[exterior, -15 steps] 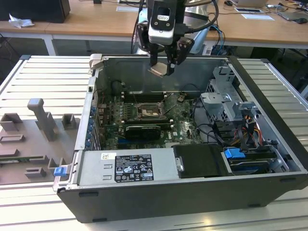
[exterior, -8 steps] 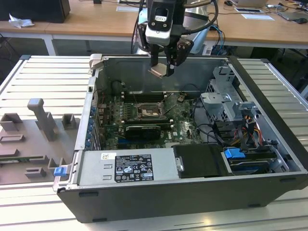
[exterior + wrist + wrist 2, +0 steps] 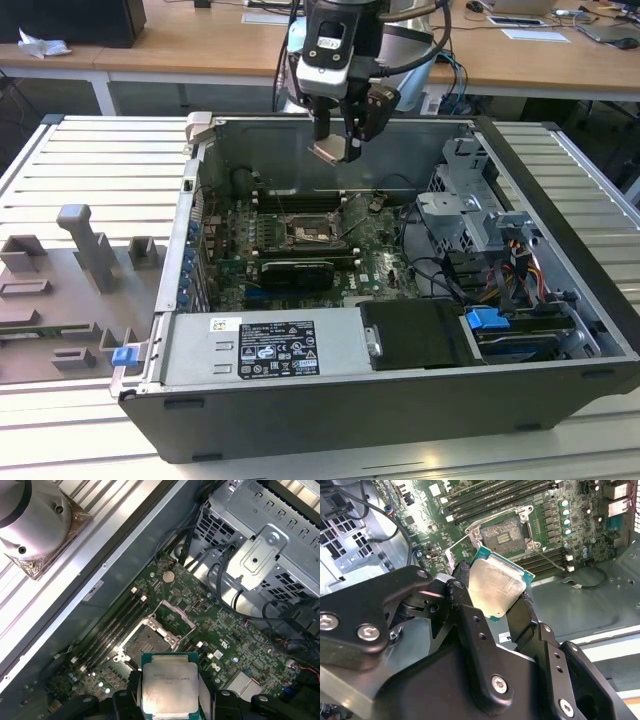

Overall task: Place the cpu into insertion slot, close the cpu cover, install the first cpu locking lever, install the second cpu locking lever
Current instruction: 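Place the cpu into insertion slot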

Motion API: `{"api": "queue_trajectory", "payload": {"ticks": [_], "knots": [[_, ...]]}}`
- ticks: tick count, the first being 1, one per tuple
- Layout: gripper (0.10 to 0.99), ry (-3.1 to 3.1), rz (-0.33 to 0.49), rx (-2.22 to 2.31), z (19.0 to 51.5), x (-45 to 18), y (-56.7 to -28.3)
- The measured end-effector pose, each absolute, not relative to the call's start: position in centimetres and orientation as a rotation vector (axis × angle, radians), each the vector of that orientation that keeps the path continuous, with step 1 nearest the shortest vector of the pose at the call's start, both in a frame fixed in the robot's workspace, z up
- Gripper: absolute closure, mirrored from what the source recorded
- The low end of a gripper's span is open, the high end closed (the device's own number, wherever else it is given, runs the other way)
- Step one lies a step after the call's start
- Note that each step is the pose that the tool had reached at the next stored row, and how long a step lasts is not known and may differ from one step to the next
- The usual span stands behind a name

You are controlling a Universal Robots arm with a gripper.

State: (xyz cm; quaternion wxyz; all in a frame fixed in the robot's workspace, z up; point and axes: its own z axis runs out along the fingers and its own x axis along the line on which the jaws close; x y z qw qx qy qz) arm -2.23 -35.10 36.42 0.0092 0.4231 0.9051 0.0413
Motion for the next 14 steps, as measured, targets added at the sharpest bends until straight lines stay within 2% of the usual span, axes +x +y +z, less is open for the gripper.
{"api": "queue_trajectory", "payload": {"ticks": [14], "knots": [[0.545, 2.713, 0.117, 1.526, 35.49, -2.22, -35.10]]}}
